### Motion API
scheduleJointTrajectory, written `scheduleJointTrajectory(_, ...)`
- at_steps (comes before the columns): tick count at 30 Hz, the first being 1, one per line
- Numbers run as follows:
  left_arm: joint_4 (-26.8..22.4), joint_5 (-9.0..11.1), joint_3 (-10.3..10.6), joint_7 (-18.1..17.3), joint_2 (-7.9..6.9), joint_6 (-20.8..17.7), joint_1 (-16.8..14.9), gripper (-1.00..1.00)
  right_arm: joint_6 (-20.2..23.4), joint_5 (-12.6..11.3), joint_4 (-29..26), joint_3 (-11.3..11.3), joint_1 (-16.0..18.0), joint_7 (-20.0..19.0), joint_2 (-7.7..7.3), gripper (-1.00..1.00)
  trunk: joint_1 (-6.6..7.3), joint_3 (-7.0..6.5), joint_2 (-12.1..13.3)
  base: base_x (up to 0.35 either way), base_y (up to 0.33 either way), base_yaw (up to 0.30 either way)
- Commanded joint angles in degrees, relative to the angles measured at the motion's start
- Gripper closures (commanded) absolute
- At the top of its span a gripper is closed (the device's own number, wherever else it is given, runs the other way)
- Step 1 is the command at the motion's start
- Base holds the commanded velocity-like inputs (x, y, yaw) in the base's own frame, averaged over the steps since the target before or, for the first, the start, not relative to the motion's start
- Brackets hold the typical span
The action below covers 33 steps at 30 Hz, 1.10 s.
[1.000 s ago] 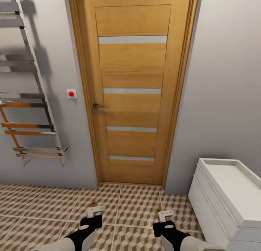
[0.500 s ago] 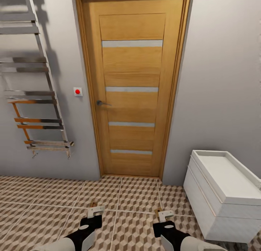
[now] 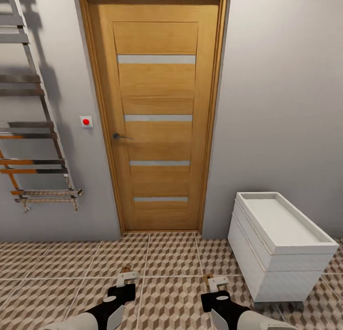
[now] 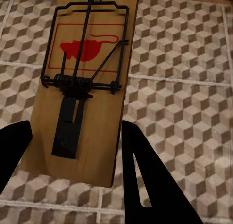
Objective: Take the four mousetraps from the cabinet in the bathroom and place them on the bathroom floor. Make sure all four end up on the same floor surface, and ensure that at least two of them are either under or directly next to the same bathroom sink.
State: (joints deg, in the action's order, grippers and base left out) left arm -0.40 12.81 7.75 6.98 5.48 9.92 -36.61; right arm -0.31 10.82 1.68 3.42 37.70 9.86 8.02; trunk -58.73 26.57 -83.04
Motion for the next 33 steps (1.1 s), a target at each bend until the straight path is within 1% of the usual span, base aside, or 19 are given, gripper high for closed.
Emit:
scheduleJointTrajectory(1, 0.0, 0.5, 0.5, -0.1, -0.01, -0.4, 0.0, 1.00, 0.0, 0.5, 0.2, 0.4, 0.1, 0.2, 0.00, 1.00, 0.00, 0.03, 0.0, -0.002, 0.000, -0.236)
scheduleJointTrajectory(4, -0.1, 0.5, 0.5, -0.5, -0.02, -2.6, 0.0, 1.00, 0.1, 0.4, 0.2, 0.4, 0.1, 0.2, -0.08, 1.00, 0.00, -0.06, 0.0, -0.001, 0.000, -0.237)
scheduleJointTrajectory(7, -0.2, 0.5, 0.5, -0.6, -0.03, -4.0, 0.0, 1.00, 0.7, 0.4, 0.2, 0.4, 0.0, 0.2, -0.45, 1.00, 0.00, -0.15, 0.0, 0.000, 0.000, -0.237)
scheduleJointTrajectory(8, -0.2, 0.5, 0.5, -0.6, 0.00, -4.7, 0.0, 1.00, 1.4, 0.4, 0.2, 0.4, -0.9, 0.2, -0.77, 1.00, 0.00, -0.19, 0.0, 0.000, 0.000, -0.237)
scheduleJointTrajectory(10, -0.2, 0.5, 0.5, -0.6, 0.03, -4.9, 0.0, 1.00, 1.6, 0.4, 0.2, 0.4, -1.7, 0.2, -0.92, 1.00, 0.00, -0.27, 0.0, 0.000, 0.000, -0.237)
scheduleJointTrajectory(14, -0.2, 0.5, 0.5, -0.7, 0.05, -5.0, 0.0, 1.00, 1.7, 0.4, 0.2, 0.4, -2.2, 0.2, -1.06, 1.00, 0.00, -0.44, 0.0, 0.000, 0.000, -0.235)
scheduleJointTrajectory(16, -0.2, 0.5, 0.5, -0.7, 0.00, -5.0, 0.0, 1.00, 1.8, 0.4, 0.2, 0.4, -2.3, 0.2, -1.86, 1.00, 0.00, -0.53, 0.0, 0.000, 0.000, -0.232)
scheduleJointTrajectory(17, -0.2, 0.5, 0.5, -0.7, -0.02, -5.0, 0.0, 1.00, 1.8, 0.3, 0.2, 0.4, -2.3, 0.1, -2.96, 1.00, 0.00, -0.57, 0.0, 0.000, 0.000, -0.231)
scheduleJointTrajectory(18, -0.2, 0.5, 0.5, -0.7, -0.02, -5.0, 0.0, 1.00, 1.8, 0.2, 0.2, 0.4, -2.3, 0.0, -3.34, 1.00, 0.00, -0.62, 0.0, 0.000, 0.000, -0.231)
scheduleJointTrajectory(19, -0.2, 0.6, 0.5, -0.7, 0.01, -5.0, 0.0, 1.00, 1.8, 0.1, 0.2, 0.4, -2.3, -0.2, -4.10, 1.00, 0.00, -0.66, 0.0, 0.000, 0.000, -0.231)
scheduleJointTrajectory(21, -0.1, 0.6, 0.5, -0.7, 0.05, -5.1, 0.0, 1.00, 1.8, 0.0, 0.2, 0.4, -2.5, -0.6, -5.06, 1.00, 0.00, -0.76, 0.0, 0.000, 0.000, -0.231)
scheduleJointTrajectory(24, -0.1, 0.6, 0.5, -1.2, 0.10, -5.6, 0.0, 1.00, 1.8, -0.1, 0.3, 0.5, -2.9, -1.2, -6.05, 1.00, 0.00, -0.89, 0.0, 0.000, 0.000, -0.231)
scheduleJointTrajectory(26, -0.1, 0.5, 0.5, -1.7, 0.12, -7.0, 0.0, 1.00, 1.8, -0.2, 0.2, 0.6, -3.2, -1.5, -6.63, 1.00, 0.00, -0.99, 0.0, 0.000, 0.000, -0.231)
scheduleJointTrajectory(28, -0.2, 0.4, 0.5, -2.7, 0.18, -10.0, 0.0, 1.00, 1.8, -0.3, 0.2, 0.7, -3.4, -1.7, -7.15, 1.00, 0.00, -1.08, 0.0, 0.000, 0.000, -0.231)
scheduleJointTrajectory(29, -0.3, 0.3, 0.5, -3.6, 0.23, -12.1, 0.0, 1.00, 1.8, -0.3, 0.2, 0.9, -3.5, -1.8, -7.92, 1.00, 0.00, -1.12, 0.0, 0.000, 0.000, -0.231)
scheduleJointTrajectory(30, -0.4, 0.3, 0.5, -3.8, 0.27, -12.3, 0.0, 1.00, 1.8, -0.3, 0.2, 1.0, -3.5, -1.8, -8.14, 1.00, 0.00, -1.17, 0.0, 0.000, 0.000, -0.231)
scheduleJointTrajectory(33, -0.4, 0.3, 0.5, -4.4, 0.49, -13.0, 0.0, 1.00, 1.8, -0.4, 0.2, 2.4, -3.5, -2.3, -9.08, 1.00, 0.00, -1.31, 0.0, 0.000, 0.000, -0.231)
